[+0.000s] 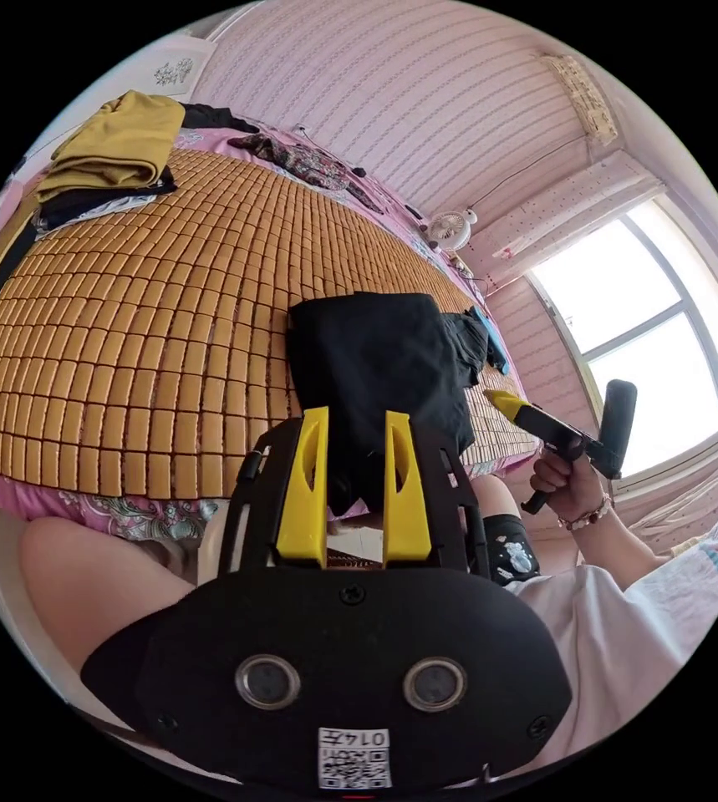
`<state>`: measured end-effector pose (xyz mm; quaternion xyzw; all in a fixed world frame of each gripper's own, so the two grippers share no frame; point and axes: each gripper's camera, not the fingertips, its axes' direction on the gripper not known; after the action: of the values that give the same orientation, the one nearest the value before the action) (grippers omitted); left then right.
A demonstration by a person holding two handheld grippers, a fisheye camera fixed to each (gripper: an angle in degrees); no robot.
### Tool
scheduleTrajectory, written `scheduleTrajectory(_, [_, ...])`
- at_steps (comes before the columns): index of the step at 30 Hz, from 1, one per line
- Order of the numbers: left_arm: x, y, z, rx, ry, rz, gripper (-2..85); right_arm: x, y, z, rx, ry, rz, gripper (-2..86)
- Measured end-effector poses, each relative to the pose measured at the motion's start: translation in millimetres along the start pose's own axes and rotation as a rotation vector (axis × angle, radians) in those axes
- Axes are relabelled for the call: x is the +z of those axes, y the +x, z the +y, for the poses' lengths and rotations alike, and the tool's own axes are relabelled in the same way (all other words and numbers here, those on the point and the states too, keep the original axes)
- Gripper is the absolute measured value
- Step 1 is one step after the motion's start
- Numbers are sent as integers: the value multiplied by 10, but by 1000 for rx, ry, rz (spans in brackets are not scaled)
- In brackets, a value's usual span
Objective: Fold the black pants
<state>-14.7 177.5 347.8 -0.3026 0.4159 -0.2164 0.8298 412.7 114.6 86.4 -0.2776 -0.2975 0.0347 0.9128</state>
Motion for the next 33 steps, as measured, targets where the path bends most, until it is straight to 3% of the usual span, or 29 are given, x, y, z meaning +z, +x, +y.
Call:
scheduleTrajectory(2, [179, 81, -85, 42, -41, -33, 129, 79, 421, -26, 126, -19, 192, 139])
scheduleTrajectory(4, [444, 157, -152, 80, -122, -105, 134, 258, 708, 2, 216, -89, 229, 139])
scheduleTrajectory(6, [844, 193, -187, 85, -308, -166, 111, 506, 915, 52, 291, -210, 169, 125])
scheduleTrajectory(8, [831, 274, -189, 116, -275, -257, 65, 660, 962, 75, 332, -274, 101, 78])
scheduleTrajectory(11, [769, 323, -217, 174, -322, -236, 18, 530, 637, -127, 221, -200, 28, 37])
scheduleTrajectory(16, [52, 236, -330, 150, -95, -227, -4, 385, -251, -791, -32, -28, -263, 23])
scheduleTrajectory(20, [-1042, 137, -438, 99, 218, -280, -8, 323, -1208, -1286, -273, 125, -525, 22])
scheduleTrajectory(23, [-1620, 107, -443, 102, 342, -320, -7, 368, -1636, -1405, -339, 216, -626, 25])
scheduleTrajectory(26, [-1725, -70, -410, 75, 320, -394, 1, 736, -1761, -1364, -311, 158, -502, 37])
scheduleTrajectory(30, [-1218, -776, -260, -151, 37, -407, 53, 1471, -1511, -1042, -208, -161, -222, 70])
scheduleTrajectory(33, [-1225, -752, -160, -117, -2, -397, 66, 1499, -968, -641, -122, -194, -97, 114])
